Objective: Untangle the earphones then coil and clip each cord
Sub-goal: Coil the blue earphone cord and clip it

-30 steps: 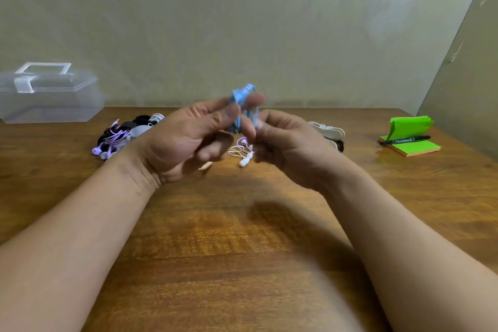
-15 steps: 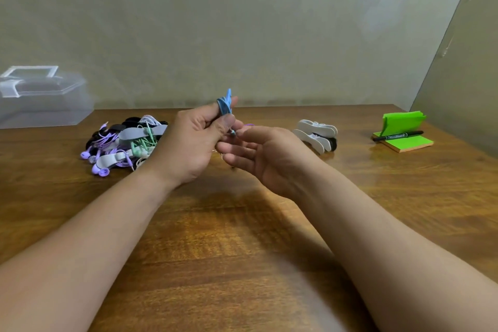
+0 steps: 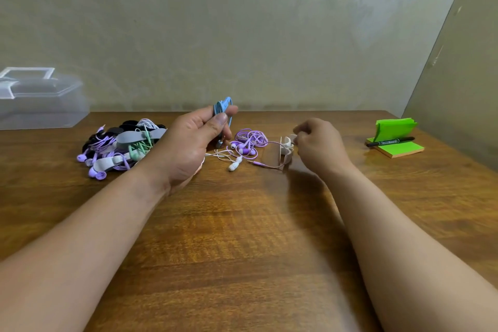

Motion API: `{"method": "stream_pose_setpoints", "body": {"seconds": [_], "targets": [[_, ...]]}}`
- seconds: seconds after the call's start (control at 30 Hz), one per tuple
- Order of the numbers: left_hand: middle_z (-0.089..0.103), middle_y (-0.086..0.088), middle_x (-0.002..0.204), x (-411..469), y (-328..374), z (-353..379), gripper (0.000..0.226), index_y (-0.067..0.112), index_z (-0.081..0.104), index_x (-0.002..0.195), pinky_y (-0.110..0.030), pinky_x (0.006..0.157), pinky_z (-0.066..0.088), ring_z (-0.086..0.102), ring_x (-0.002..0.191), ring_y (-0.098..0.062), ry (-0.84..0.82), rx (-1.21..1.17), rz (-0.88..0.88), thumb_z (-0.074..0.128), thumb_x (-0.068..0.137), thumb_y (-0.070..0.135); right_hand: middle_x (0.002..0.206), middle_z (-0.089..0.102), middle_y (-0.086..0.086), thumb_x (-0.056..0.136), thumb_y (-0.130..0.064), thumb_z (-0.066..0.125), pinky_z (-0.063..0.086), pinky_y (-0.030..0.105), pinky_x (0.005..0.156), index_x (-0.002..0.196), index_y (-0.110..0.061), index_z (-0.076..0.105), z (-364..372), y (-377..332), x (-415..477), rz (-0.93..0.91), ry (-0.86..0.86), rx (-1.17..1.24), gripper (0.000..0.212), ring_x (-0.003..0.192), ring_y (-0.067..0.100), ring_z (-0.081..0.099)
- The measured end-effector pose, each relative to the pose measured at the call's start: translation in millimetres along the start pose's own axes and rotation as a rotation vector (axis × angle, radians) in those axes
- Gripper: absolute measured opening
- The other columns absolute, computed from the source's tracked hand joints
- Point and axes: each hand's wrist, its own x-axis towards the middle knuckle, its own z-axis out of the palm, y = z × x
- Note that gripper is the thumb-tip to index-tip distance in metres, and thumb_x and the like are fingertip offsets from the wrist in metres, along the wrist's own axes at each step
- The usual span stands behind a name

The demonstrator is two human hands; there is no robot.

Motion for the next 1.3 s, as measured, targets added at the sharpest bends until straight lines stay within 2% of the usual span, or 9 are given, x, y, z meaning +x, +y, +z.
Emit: {"method": "stream_pose_setpoints", "body": {"seconds": [0.2, 0.3, 0.4, 0.57, 0.73, 0.8, 0.87, 1.03, 1.3], "targets": [[0.067, 0.012, 0.135, -0.4, 1.1, -2.4, 0.036, 0.005, 0.065, 0.081, -0.036, 0.093, 0.05, 0.064, 0.096, -0.004, -0.04, 0.05, -0.004, 0.048, 0.11, 0.019, 0.083, 0.068, 0.004, 0.105, -0.036, 0.052, 0.039, 0.032, 0.067, 0.094, -0.011, 0.07, 14.5, 5.1, 1.8, -0.001, -0.084, -0.342, 0.033, 0.089, 0.028, 0.062], [0.073, 0.01, 0.109, -0.8, 1.7, -1.1, 0.036, -0.013, 0.063, 0.106, -0.031, 0.086, 0.051, 0.061, 0.085, -0.009, -0.069, -0.027, -0.072, 0.045, 0.11, 0.018, 0.076, 0.07, 0.005, 0.104, -0.049, 0.05, 0.039, 0.03, 0.059, 0.086, -0.011, 0.07, 20.3, -1.4, 2.9, 0.029, -0.158, -0.402, 0.047, 0.08, 0.028, 0.065], [0.057, 0.0, 0.079, -4.1, 9.0, 0.8, 0.034, -0.006, 0.063, 0.123, -0.027, 0.076, 0.051, 0.055, 0.075, -0.016, -0.122, -0.226, -0.15, 0.042, 0.111, 0.017, 0.077, 0.075, 0.013, 0.098, -0.045, 0.058, 0.048, 0.034, 0.066, 0.085, -0.007, 0.075, 21.4, -5.9, 4.3, 0.059, -0.243, -0.263, 0.043, 0.079, 0.028, 0.069], [0.046, -0.001, 0.074, -4.7, 17.4, -4.9, 0.024, 0.008, 0.062, 0.103, -0.028, 0.071, 0.045, 0.046, 0.07, -0.017, -0.14, -0.48, -0.24, 0.042, 0.109, 0.02, 0.076, 0.072, 0.006, 0.089, -0.019, 0.067, 0.04, 0.029, 0.058, 0.091, -0.009, 0.069, 8.4, -10.3, 0.3, 0.062, -0.135, 0.097, 0.01, 0.069, 0.019, 0.061], [0.042, -0.001, 0.074, -1.8, 17.9, -9.1, 0.023, 0.012, 0.058, 0.093, -0.032, 0.074, 0.04, 0.045, 0.066, -0.017, -0.072, -0.565, -0.238, 0.042, 0.107, 0.022, 0.077, 0.061, -0.003, 0.101, -0.037, 0.065, 0.039, 0.023, 0.06, 0.095, -0.014, 0.066, -10.1, -27.4, -8.1, -0.137, 0.049, 0.246, 0.024, 0.066, 0.009, 0.05], [0.042, -0.001, 0.073, -0.8, 17.3, -9.8, 0.023, 0.012, 0.057, 0.091, -0.033, 0.075, 0.038, 0.045, 0.066, -0.017, -0.06, -0.581, -0.226, 0.043, 0.107, 0.022, 0.085, 0.07, 0.005, 0.102, -0.037, 0.063, 0.048, 0.028, 0.073, 0.099, -0.016, 0.063, -12.3, -43.7, -19.3, -0.157, -0.061, 0.449, 0.022, 0.076, 0.012, 0.062], [0.042, -0.001, 0.072, -0.4, 17.2, -10.1, 0.024, 0.012, 0.056, 0.09, -0.035, 0.075, 0.037, 0.045, 0.065, -0.017, -0.05, -0.576, -0.214, 0.042, 0.107, 0.022, 0.081, 0.07, 0.011, 0.105, -0.025, 0.059, 0.053, 0.033, 0.068, 0.099, -0.01, 0.058, -11.6, -61.1, -35.4, -0.082, -0.282, 0.799, 0.017, 0.075, 0.022, 0.068], [0.038, -0.002, 0.072, -1.2, 17.5, -9.1, 0.029, 0.014, 0.05, 0.081, -0.037, 0.071, 0.035, 0.039, 0.064, -0.017, -0.036, -0.464, -0.163, 0.039, 0.106, 0.023, 0.068, 0.048, 0.009, 0.104, -0.022, 0.048, 0.026, 0.025, 0.048, 0.081, -0.014, 0.073, 1.7, -87.7, -73.2, 0.035, -0.779, 1.029, 0.035, 0.047, 0.015, 0.042], [0.038, 0.0, 0.067, -0.8, 22.2, -7.2, 0.031, 0.016, 0.043, 0.073, -0.034, 0.069, 0.037, 0.037, 0.061, -0.015, 0.058, -0.369, -0.107, 0.033, 0.103, 0.021, 0.06, 0.034, 0.0, 0.105, -0.025, 0.05, 0.018, 0.027, 0.051, 0.09, -0.011, 0.051, 3.8, -82.9, -71.9, 0.216, -0.816, 1.098, 0.02, 0.039, 0.01, 0.029]]}}
